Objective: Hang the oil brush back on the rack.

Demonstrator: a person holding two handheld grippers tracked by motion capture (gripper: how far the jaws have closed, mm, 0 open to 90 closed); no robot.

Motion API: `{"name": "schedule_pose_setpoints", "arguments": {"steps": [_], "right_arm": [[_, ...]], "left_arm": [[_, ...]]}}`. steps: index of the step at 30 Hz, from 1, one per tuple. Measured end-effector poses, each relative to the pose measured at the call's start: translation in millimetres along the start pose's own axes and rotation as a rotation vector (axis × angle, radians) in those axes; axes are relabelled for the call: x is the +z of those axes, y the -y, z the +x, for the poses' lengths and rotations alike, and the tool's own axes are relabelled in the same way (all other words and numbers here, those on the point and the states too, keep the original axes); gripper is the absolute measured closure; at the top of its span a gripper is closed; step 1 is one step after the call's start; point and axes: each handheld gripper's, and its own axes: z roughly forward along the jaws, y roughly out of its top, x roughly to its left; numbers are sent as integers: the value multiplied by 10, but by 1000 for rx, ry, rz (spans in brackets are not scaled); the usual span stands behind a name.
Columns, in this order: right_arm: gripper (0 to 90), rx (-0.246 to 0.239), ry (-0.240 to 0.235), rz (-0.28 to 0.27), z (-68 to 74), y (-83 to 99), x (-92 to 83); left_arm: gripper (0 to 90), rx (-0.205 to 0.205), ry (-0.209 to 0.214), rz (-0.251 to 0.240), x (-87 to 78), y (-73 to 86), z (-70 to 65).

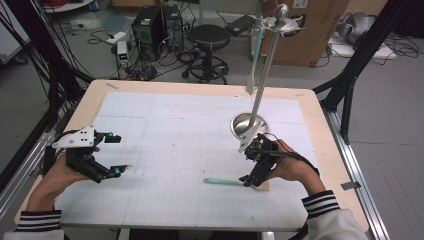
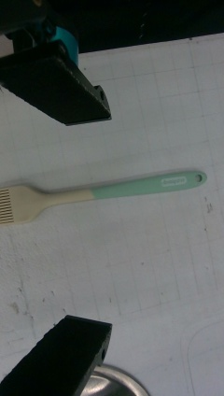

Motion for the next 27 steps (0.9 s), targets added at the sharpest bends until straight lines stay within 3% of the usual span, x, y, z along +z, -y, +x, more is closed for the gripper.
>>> {"name": "schedule_pose_setpoints", "arguments": {"steps": [17, 24, 27], "right_arm": [[1, -6, -43, 65, 11, 49, 348], [2, -16, -36, 93, 59, 66, 443], [38, -18, -43, 106, 72, 82, 497]], "left_arm": [[17, -12, 3, -4, 12, 19, 14], [16, -13, 3, -5, 14, 18, 13], [16, -11, 3, -1, 17, 19, 14]]}}
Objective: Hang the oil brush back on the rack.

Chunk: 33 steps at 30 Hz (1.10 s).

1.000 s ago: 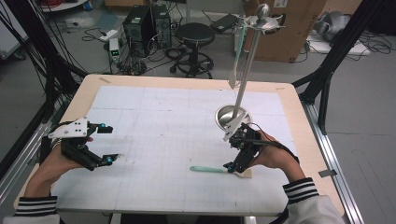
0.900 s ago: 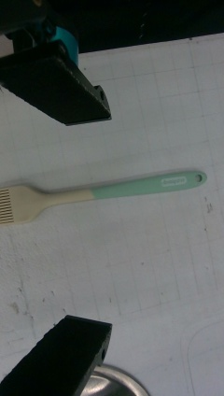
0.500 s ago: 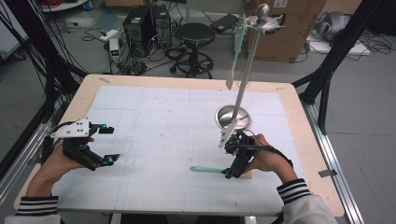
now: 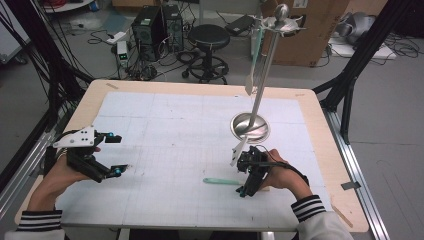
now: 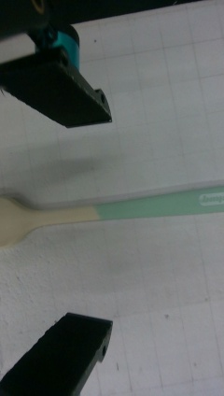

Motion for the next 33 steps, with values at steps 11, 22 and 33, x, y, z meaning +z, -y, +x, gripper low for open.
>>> {"name": "schedule_pose_setpoints", "arguments": {"steps": [11, 22, 33], "right_arm": [[158, -9, -20, 48, 4, 24, 74], [388, -29, -51, 125, 10, 42, 115], [562, -14, -59, 141, -27, 51, 108]], "left_arm": [[17, -1, 3, 3, 17, 0, -5], [16, 0, 6, 5, 31, 0, -12], [16, 7, 10, 12, 34, -3, -13]]}}
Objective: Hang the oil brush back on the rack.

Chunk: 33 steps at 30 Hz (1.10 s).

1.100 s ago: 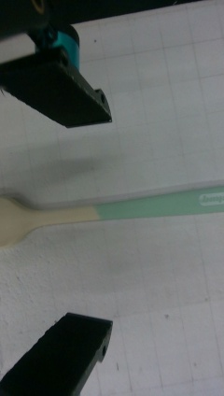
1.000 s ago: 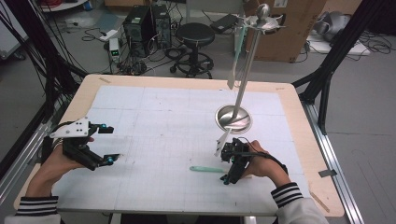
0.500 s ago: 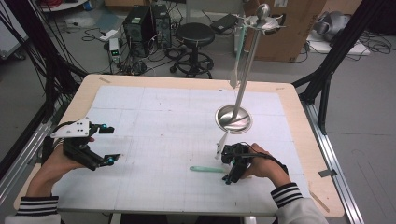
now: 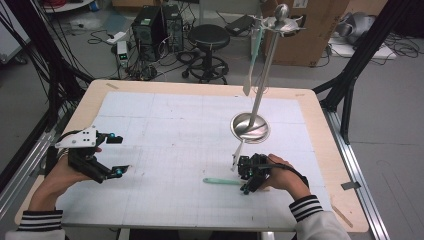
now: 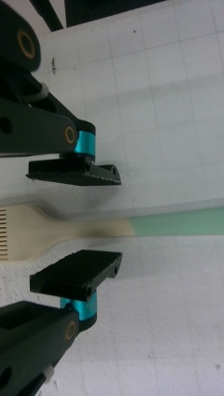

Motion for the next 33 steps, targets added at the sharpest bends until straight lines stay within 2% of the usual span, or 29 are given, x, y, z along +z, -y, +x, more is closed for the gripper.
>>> {"name": "schedule_pose_setpoints", "arguments": {"steps": [13, 17, 22, 27, 30, 33], "right_arm": [[714, -20, 31, 52, -6, -40, 27], [788, -30, 28, 80, -6, -79, 30], [816, -31, 23, 94, -2, -100, 32], [819, -33, 6, 74, -24, -79, 20], [819, -36, -7, 29, -32, -56, -37], [819, -18, -16, -35, -45, -9, -124]], "left_arm": [[16, -3, -3, -2, 9, -1, -5], [17, -5, -2, -6, 6, -3, -9], [16, -5, -6, -6, -4, -2, -2], [16, -4, -5, -5, 2, -1, -1], [17, -8, -6, -8, -4, 2, 3], [16, -14, -10, -11, -11, 3, 4]]}}
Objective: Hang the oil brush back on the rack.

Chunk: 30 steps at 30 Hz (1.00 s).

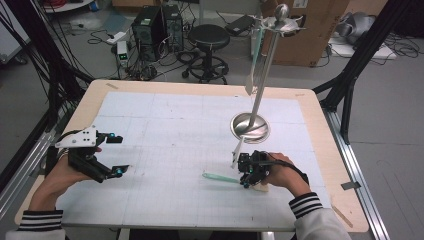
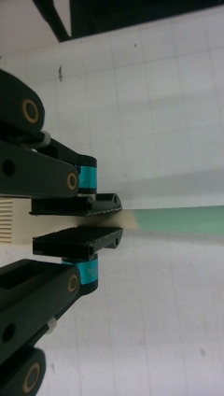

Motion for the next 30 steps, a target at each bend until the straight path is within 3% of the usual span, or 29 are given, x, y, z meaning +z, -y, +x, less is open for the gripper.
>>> {"name": "schedule_pose_setpoints", "arguments": {"steps": [8, 19, 30], "right_arm": [[818, 52, 1, -159, -48, 187, -276], [818, 81, 12, -383, -95, 482, -787], [818, 100, 71, -488, -70, 727, -1296]], "left_arm": [[16, 5, 1, 8, 5, 4, 5], [16, -7, -3, 5, -2, 24, 32], [17, -15, -8, 12, 2, 36, 44]]}}
